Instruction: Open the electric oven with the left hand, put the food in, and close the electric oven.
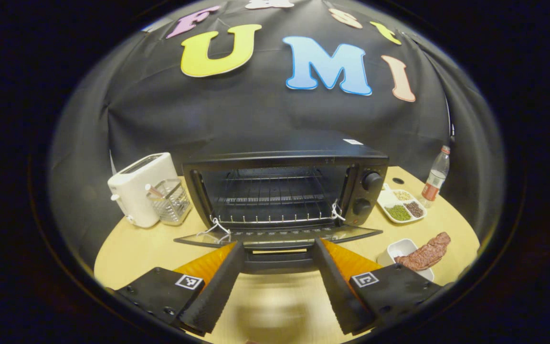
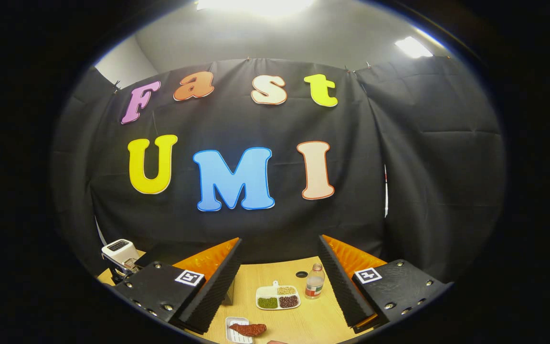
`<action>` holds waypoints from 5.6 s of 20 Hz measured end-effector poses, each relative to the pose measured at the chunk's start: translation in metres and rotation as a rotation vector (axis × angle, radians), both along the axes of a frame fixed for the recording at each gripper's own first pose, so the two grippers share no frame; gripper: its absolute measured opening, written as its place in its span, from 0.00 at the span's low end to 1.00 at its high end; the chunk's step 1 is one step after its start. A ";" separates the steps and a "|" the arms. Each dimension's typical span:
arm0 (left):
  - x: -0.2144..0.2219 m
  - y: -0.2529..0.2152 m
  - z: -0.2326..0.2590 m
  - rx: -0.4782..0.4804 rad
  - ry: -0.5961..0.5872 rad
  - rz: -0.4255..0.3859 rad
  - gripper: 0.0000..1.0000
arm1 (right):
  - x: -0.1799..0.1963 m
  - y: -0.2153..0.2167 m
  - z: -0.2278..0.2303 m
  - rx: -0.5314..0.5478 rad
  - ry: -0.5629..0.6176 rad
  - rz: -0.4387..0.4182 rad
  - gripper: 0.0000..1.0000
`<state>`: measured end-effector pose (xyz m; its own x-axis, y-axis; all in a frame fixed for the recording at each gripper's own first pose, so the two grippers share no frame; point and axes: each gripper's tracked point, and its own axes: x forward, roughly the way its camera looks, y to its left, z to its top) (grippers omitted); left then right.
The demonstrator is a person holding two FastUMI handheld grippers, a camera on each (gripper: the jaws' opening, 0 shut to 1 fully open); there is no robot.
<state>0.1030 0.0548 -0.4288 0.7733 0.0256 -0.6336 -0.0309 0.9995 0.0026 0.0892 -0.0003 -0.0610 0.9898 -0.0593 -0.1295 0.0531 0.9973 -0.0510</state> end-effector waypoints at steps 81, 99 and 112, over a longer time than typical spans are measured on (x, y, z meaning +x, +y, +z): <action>-0.053 0.024 0.252 -0.031 -0.351 -0.027 0.94 | 0.016 0.219 -0.309 1.105 0.858 0.391 0.05; -0.090 0.123 0.246 0.001 -0.283 0.039 0.99 | 0.113 0.270 -0.370 1.383 0.567 -0.126 0.05; -0.081 0.117 0.231 -0.073 -0.282 0.036 0.99 | 0.080 0.269 -0.357 1.149 0.717 -0.071 0.95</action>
<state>0.0222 0.1720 -0.1977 0.9186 0.0186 -0.3948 -0.0558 0.9950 -0.0828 0.1688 0.2688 -0.4177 0.6833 0.3830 -0.6216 0.4195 0.4908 0.7636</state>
